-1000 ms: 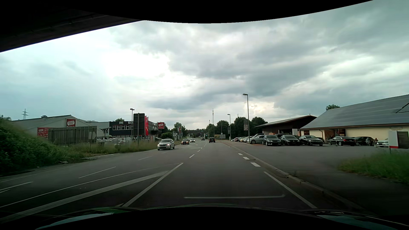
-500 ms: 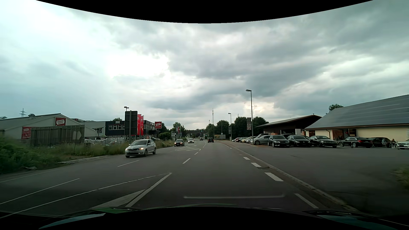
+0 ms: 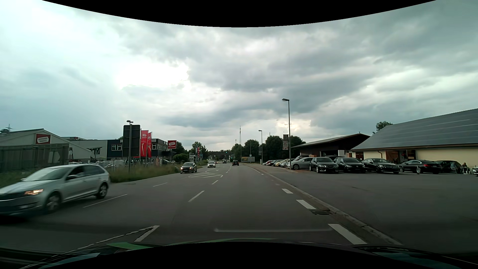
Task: Follow the waypoints while adhering to traffic rules and regulations
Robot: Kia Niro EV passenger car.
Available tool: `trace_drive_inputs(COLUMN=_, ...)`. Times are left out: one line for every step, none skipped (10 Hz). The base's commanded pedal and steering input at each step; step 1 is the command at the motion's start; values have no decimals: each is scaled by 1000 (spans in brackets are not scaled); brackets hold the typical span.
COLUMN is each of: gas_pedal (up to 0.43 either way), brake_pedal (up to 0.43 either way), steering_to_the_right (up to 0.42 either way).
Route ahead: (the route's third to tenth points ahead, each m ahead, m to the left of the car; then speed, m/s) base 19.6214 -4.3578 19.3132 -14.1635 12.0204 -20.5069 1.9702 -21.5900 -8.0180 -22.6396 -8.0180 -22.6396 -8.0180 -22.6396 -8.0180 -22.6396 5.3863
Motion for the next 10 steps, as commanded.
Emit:
trace_drive_inputs(gas_pedal=0, brake_pedal=79, steering_to_the_right=153)
trace_drive_inputs(gas_pedal=0, brake_pedal=79, steering_to_the_right=183)
trace_drive_inputs(gas_pedal=0, brake_pedal=73, steering_to_the_right=208)
trace_drive_inputs(gas_pedal=0, brake_pedal=0, steering_to_the_right=234)
trace_drive_inputs(gas_pedal=0, brake_pedal=0, steering_to_the_right=268)
trace_drive_inputs(gas_pedal=0, brake_pedal=0, steering_to_the_right=298)
trace_drive_inputs(gas_pedal=0, brake_pedal=0, steering_to_the_right=314)
trace_drive_inputs(gas_pedal=0, brake_pedal=0, steering_to_the_right=330)
trace_drive_inputs(gas_pedal=0, brake_pedal=0, steering_to_the_right=343)
trace_drive_inputs(gas_pedal=0, brake_pedal=0, steering_to_the_right=355)
